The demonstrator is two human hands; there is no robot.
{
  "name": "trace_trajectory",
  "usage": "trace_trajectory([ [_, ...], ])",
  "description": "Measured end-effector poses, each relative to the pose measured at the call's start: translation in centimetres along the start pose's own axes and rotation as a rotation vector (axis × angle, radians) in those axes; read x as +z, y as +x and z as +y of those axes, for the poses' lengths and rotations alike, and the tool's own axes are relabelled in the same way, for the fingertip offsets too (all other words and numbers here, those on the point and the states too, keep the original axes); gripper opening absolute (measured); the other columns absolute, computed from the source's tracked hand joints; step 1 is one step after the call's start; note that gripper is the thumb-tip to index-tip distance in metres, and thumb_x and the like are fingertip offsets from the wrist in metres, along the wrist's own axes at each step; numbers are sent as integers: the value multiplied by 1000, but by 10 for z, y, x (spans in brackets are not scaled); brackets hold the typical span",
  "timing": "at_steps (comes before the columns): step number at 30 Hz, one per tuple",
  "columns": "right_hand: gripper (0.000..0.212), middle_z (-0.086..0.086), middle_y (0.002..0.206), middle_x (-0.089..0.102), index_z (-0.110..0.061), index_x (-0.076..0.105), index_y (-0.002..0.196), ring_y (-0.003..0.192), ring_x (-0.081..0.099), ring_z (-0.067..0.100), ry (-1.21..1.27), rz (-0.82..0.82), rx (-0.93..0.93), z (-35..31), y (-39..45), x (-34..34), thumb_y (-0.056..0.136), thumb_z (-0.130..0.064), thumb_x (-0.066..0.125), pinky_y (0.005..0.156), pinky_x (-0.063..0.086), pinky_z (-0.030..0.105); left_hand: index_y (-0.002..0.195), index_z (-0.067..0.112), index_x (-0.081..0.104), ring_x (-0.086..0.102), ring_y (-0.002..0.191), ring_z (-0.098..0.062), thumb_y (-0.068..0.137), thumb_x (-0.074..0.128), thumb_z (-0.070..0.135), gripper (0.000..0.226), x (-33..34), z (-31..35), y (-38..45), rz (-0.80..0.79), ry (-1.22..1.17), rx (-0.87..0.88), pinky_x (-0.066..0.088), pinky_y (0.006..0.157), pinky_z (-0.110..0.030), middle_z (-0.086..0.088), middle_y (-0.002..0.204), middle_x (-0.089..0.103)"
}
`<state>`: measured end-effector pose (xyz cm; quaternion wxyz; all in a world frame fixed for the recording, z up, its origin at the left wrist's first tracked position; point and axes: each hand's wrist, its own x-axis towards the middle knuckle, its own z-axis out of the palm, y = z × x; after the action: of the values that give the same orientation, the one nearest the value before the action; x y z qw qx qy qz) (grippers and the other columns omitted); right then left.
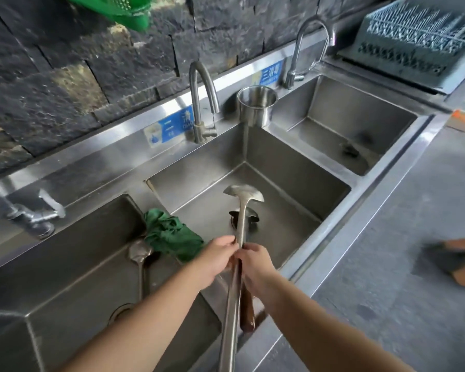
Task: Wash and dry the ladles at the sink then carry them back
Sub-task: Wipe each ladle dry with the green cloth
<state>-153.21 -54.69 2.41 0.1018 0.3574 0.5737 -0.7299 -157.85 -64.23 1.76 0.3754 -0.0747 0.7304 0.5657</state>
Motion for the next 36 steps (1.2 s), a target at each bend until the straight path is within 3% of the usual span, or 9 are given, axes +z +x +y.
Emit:
trace_trajectory([
  [2,11,25,68,60,16,61,86,56,63,33,3,31,49,2,27,-6,84,14,50,53,53,37,125,22,56,67,85,-19,98,50,15,28,7,-9,-22,-24,-21,-47,55,70,-29,-6,97,70],
  [6,13,13,56,51,4,59,67,49,50,25,-129,101,100,6,63,-11,78,11,56,53,44,34,114,14,58,68,74,-19,90,61,13,24,14,-31,-47,-130,-8,-109,55,72,-37,-9,96,70],
  [10,11,10,61,53,0,61,69,55,51,24,-185,92,107,15,90,-13,79,4,63,59,45,35,95,10,61,58,57,-18,86,56,1,14,16,-36,-40,-16,92,-53,50,61,-36,-9,72,61],
  [13,19,4,62,52,-9,58,70,56,49,19,-434,86,33,19,106,-12,86,-17,65,57,41,31,91,13,59,52,53,-14,90,50,-1,16,15,-32,-33,20,81,-89,47,49,-26,-5,65,53],
  [25,40,-1,95,62,-19,53,116,96,58,22,-958,-118,3,35,103,-1,86,-44,61,78,44,28,106,10,57,55,52,-22,86,46,12,23,7,-43,-18,33,241,-174,51,50,-35,-9,70,59],
  [28,54,10,127,58,-11,48,132,123,51,28,-1149,-146,-46,40,104,5,91,-47,55,101,39,34,113,21,56,69,74,-27,85,49,29,31,2,-48,-21,4,540,-161,60,71,-40,-9,89,70],
  [31,60,13,143,45,-10,44,138,137,38,28,-1207,-132,-63,44,103,6,92,-48,53,114,28,37,142,30,36,66,101,-24,88,53,39,58,0,-53,-30,9,736,-120,55,87,-37,-6,117,66],
  [34,63,12,150,39,-13,41,142,142,33,28,-1164,-127,-58,46,97,3,92,-49,52,115,27,39,154,36,1,62,112,-22,91,55,40,83,1,-52,-37,8,781,-84,51,92,-34,-7,135,57],
  [36,68,12,153,35,-16,35,148,142,33,28,-1153,-125,-53,46,93,1,92,-51,51,116,28,40,154,33,0,64,106,-21,90,57,39,86,2,-54,-40,-7,729,-132,55,85,-34,-8,133,57],
])
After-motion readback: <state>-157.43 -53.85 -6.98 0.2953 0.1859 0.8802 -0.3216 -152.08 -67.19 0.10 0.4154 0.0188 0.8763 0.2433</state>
